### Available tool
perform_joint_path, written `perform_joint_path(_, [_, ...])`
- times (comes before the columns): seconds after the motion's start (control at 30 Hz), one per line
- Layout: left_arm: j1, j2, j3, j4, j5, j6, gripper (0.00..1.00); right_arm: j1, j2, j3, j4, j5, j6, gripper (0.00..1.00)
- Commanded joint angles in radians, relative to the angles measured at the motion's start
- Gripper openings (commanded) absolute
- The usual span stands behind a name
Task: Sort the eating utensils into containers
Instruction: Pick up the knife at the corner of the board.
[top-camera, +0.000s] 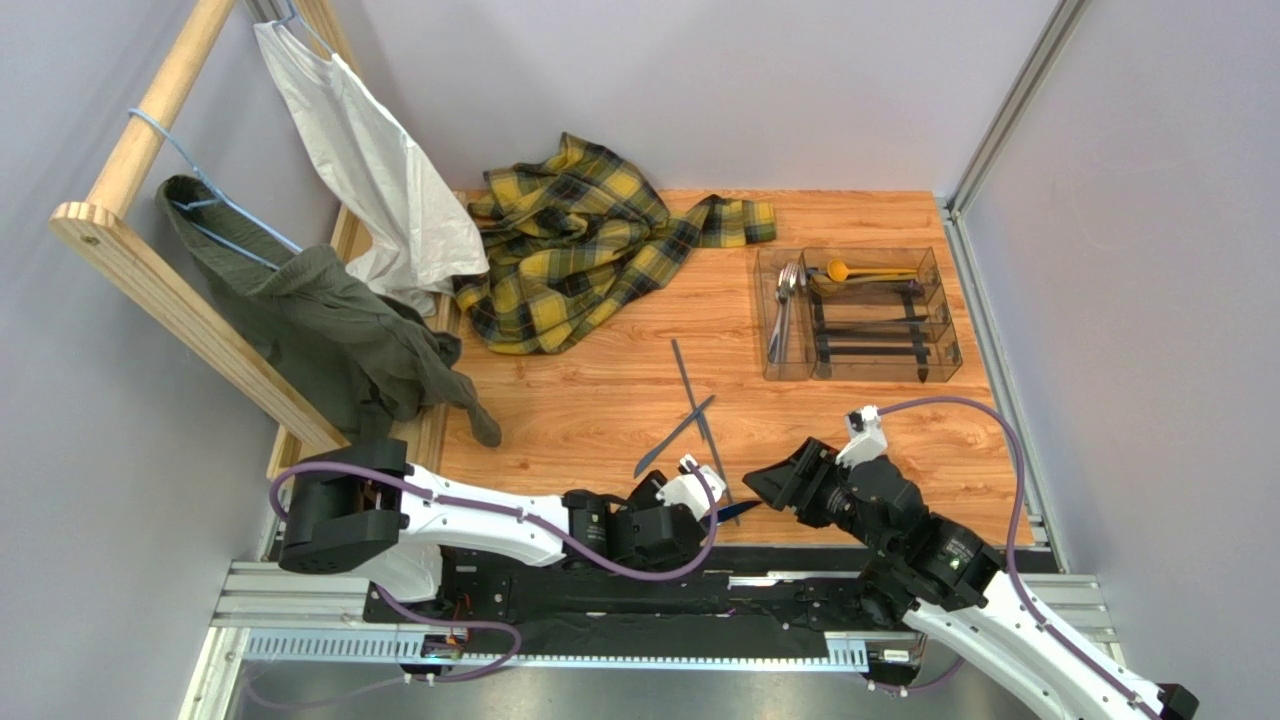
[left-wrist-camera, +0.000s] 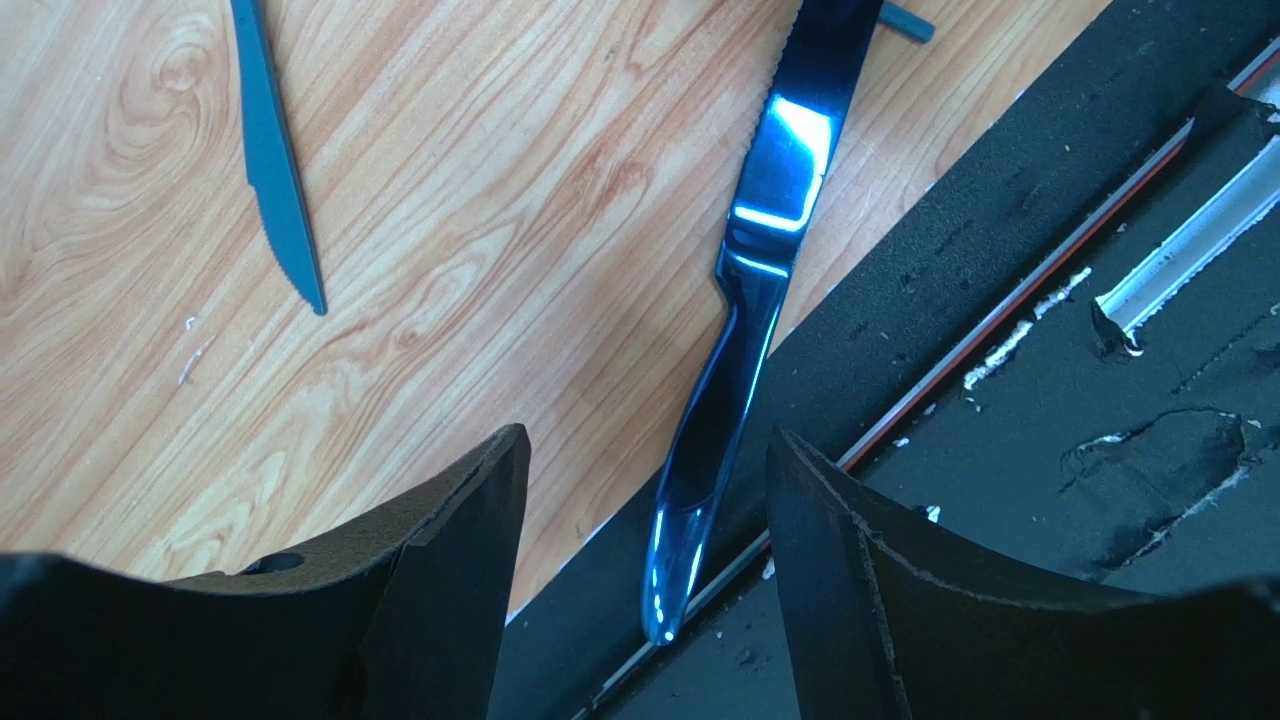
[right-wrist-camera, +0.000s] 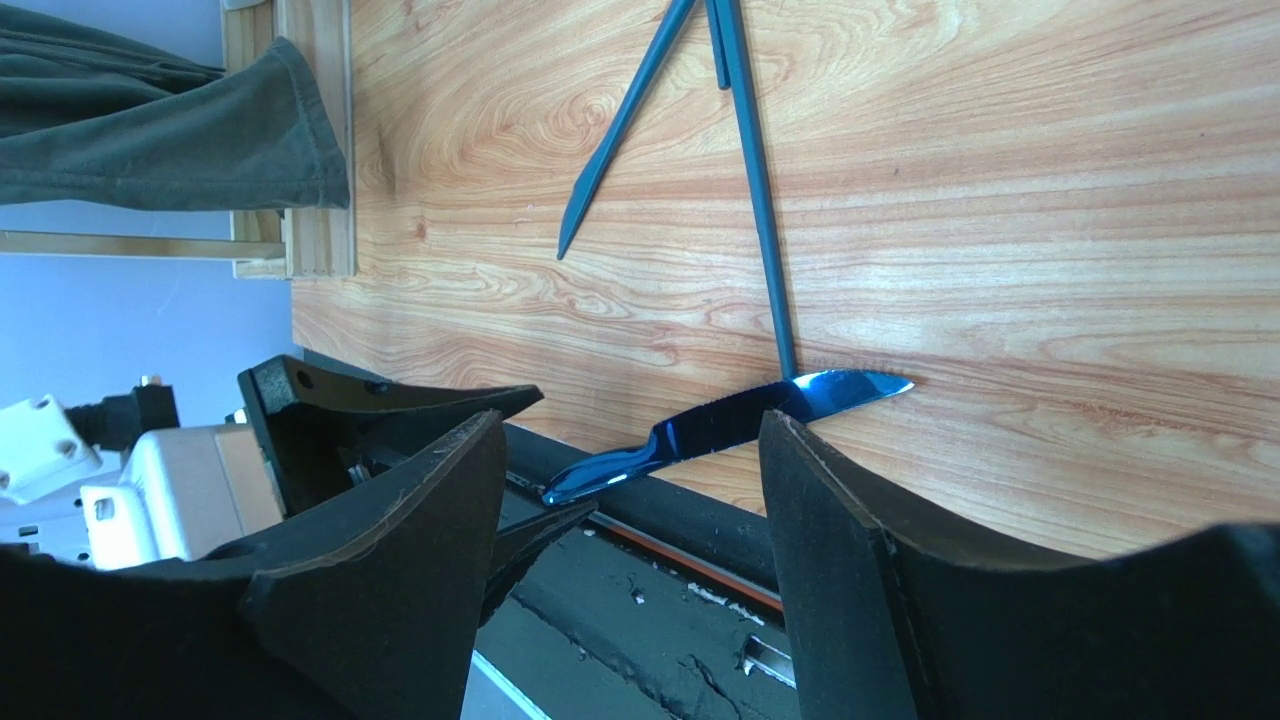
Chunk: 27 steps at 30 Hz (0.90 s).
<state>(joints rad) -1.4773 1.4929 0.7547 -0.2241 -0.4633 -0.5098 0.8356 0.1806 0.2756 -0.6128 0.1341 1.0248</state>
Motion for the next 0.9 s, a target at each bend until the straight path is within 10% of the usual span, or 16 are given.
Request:
perform_joint_path(0.0, [-0.021, -0.054, 0.035, -0.023, -0.048, -0.023, 0.67, 0.003, -0.003, 0.001, 0.013, 0.019, 0.012, 0.66])
perform_joint_path(0.6, [-0.055, 0.164, 0.106, -0.012, -0.043, -0.025, 0.59, 0.002, -0.050, -0.001, -0.027, 0.030, 0.031, 0.67])
perform_joint_path(0.87, [-0.061, 0.240, 0.161, -0.093, -0.086, -0.033, 0.13, 0.003, -0.067, -0.009, -0.051, 0.035, 0.040, 0.67])
